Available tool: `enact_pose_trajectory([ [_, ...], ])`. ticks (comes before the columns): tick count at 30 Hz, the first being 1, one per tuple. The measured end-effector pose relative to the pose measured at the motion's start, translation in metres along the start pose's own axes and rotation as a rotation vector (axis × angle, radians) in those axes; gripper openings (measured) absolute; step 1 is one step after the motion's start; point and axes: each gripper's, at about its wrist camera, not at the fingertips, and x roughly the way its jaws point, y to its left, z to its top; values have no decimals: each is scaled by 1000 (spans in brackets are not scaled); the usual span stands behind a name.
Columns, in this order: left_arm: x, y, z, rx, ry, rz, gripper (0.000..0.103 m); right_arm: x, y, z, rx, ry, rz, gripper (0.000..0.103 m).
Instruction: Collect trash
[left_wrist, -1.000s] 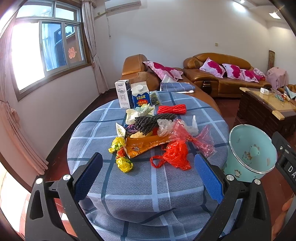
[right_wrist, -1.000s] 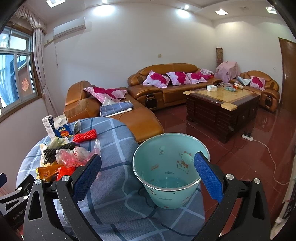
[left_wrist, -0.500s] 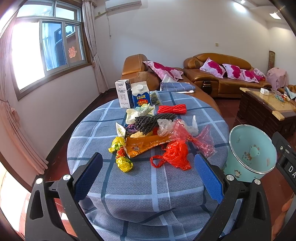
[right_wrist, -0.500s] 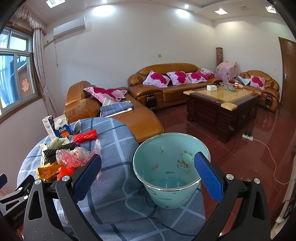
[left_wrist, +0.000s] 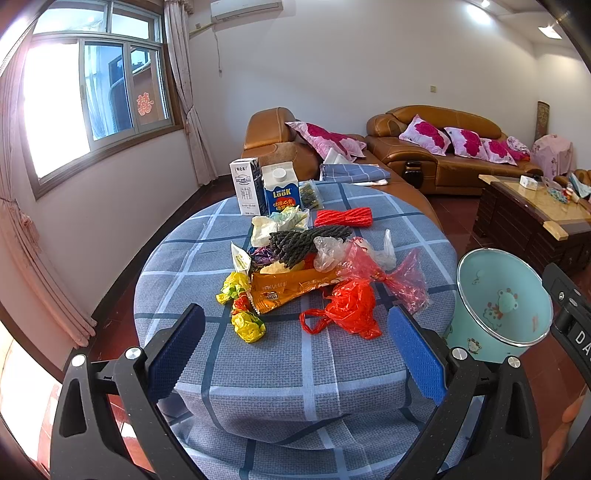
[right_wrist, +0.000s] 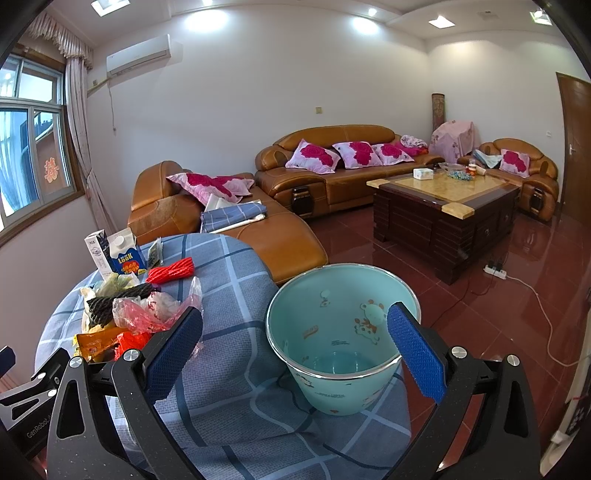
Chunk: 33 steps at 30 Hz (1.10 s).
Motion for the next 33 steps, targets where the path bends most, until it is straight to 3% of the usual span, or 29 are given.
enact_pose_trajectory([
  [33,2,0,-3,1,8,-4,97,3,7,-5,0,11,8,98],
])
